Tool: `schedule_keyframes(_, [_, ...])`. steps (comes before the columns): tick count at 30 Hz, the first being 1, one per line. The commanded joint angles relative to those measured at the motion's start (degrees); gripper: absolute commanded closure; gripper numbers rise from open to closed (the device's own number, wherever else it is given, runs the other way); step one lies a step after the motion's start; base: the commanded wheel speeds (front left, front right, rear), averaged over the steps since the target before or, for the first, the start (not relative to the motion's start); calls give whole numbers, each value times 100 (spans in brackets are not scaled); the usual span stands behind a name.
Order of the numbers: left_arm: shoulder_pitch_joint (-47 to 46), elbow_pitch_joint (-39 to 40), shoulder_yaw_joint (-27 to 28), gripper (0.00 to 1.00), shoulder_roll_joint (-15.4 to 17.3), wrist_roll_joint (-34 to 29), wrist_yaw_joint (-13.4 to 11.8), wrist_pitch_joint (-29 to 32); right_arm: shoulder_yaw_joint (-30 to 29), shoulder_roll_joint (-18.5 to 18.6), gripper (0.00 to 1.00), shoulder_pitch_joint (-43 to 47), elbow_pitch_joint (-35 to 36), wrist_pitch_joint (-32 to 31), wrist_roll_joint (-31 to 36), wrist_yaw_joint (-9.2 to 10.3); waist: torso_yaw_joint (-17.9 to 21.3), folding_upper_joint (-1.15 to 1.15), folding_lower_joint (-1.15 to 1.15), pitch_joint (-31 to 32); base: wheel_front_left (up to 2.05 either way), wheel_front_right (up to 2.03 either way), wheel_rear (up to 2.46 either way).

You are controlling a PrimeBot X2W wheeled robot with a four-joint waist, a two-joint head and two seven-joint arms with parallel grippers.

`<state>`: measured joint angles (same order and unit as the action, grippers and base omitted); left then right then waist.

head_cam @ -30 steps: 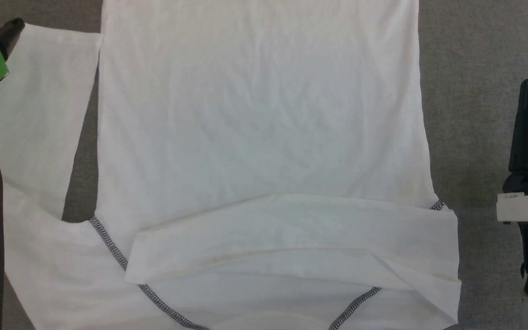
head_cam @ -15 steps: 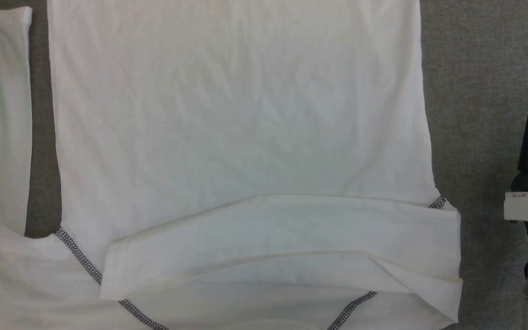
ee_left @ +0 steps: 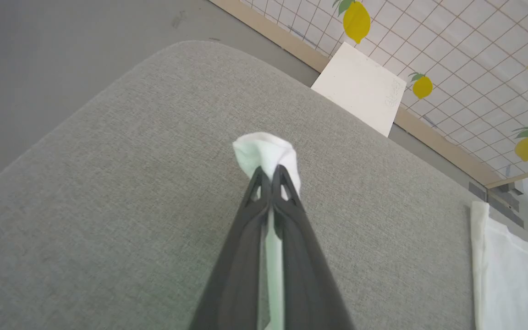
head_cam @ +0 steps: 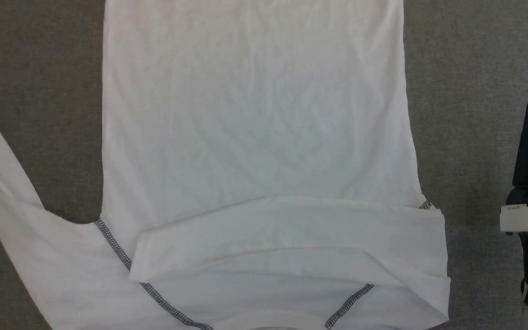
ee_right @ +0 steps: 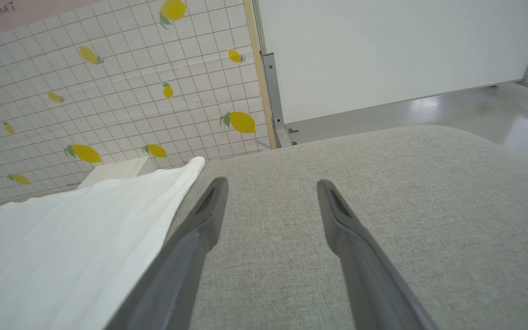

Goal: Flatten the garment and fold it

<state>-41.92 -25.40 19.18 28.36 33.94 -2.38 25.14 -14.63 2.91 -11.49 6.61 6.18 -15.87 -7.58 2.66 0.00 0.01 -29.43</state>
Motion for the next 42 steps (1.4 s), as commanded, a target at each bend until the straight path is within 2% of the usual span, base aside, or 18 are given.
schedule_keyframes(1, [188, -9, 114, 100, -7, 29, 1, -226, -29, -3, 0, 125, -39, 46, -55, 9, -289, 0, -1, 711, 0, 0, 0])
schedule_keyframes(7, [859, 215, 437, 100, -220, 108, 239, -1165, -173, -3, 0, 485, -105, 19, -108, 9, -585, 0, -1, 1324, 0, 0, 0])
schedule_keyframes(11, [1275, 697, 667, 100, -351, 180, 339, -1620, -186, -3, 0, 643, -126, 4, -151, 9, -646, 0, -1, 1609, 0, 0, 0])
schedule_keyframes(15, [1689, 1589, 675, 100, -625, 296, 435, -1692, -190, -3, 0, 750, -127, 3, -219, 9, -705, 0, -1, 1812, 0, 0, 0])
schedule_keyframes(19, [2037, 2555, 259, 100, -1079, 370, 476, -1426, -141, -3, 0, 825, -109, -18, -271, 9, -752, 0, -1, 1912, 0, 0, 0])
schedule_keyframes(24, [2342, 3478, -745, 100, -1671, 276, 551, -1010, -78, -3, 0, 834, -120, -44, -269, 9, -722, 0, -1, 2002, 0, 0, 0])
schedule_keyframes(30, [2563, 3892, -2375, 100, -2278, 79, 710, -549, -46, -3, 0, 903, -115, -52, -266, 9, -615, 0, -1, 2049, 0, 0, 0])
schedule_keyframes(39, [2382, 2735, -4683, 100, -2521, 143, 920, -189, -13, -3, 0, 949, -148, -42, -310, 9, -345, 0, -1, 2022, 0, 0, 0])
schedule_keyframes(40, [2345, 2457, -5126, 100, -2532, 177, 943, -120, 11, -3, 0, 939, -159, -36, -314, 9, -269, 0, -1, 2019, 0, 0, 0])
schedule_keyframes(42, [2326, 2208, -5487, 100, -2538, 231, 957, -80, 9, -3, 0, 946, -167, -24, -324, 9, -224, 0, -1, 2008, 0, 0, 0])
